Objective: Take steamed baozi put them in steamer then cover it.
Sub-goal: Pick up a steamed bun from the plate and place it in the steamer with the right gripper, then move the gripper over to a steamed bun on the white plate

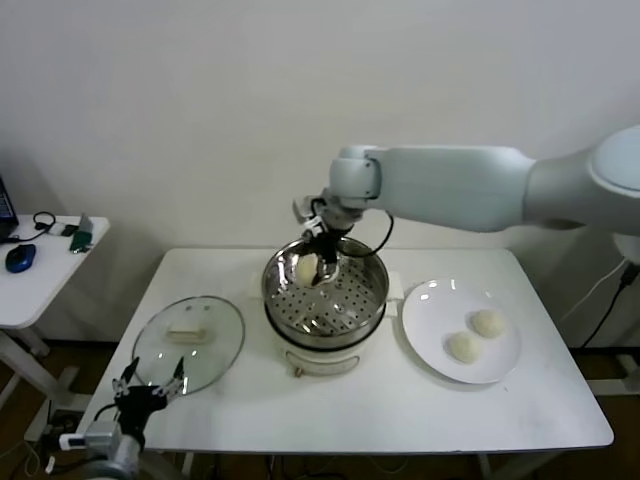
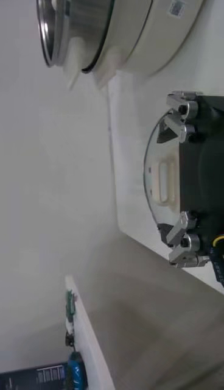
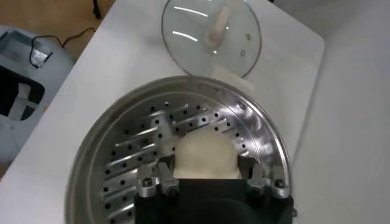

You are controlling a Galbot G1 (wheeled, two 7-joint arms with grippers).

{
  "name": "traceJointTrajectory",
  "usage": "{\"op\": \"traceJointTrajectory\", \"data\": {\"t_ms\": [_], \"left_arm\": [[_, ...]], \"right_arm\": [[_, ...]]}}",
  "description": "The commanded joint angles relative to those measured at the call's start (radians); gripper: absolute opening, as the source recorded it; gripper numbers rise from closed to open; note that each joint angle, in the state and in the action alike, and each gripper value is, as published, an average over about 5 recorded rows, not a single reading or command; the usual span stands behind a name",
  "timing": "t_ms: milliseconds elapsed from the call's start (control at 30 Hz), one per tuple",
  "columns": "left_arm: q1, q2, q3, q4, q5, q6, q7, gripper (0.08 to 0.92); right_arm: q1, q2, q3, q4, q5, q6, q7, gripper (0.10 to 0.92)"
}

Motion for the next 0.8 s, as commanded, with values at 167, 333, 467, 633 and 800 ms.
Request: {"op": "traceJointTrajectory", "data": {"t_ms": [167, 333, 467, 633, 800], "left_arm": [[0.000, 0.000, 0.002, 0.008, -0.002, -0.001, -0.002, 0.823], [-0.001, 0.000, 0.002, 0.011, -0.002, 0.000, -0.004, 0.823], [-0.002, 0.001, 0.000, 0.011, -0.002, 0.001, -0.007, 0.823], [-0.002, 0.001, -0.002, 0.008, -0.003, 0.002, -0.009, 0.823], [0.000, 0.000, -0.006, 0.001, -0.003, 0.004, -0.010, 0.823]], "right_arm": [[-0.174, 0.111, 0.019, -0.138, -0.086, -0.012, 0.036, 0.679], [-0.194, 0.121, 0.016, -0.159, -0.097, -0.012, 0.050, 0.688], [-0.196, 0.125, 0.015, -0.174, -0.105, -0.011, 0.058, 0.715], [-0.170, 0.109, 0.029, -0.156, -0.076, 0.000, 0.043, 0.777], [-0.050, 0.046, 0.029, -0.115, -0.040, 0.043, -0.036, 0.820]]}}
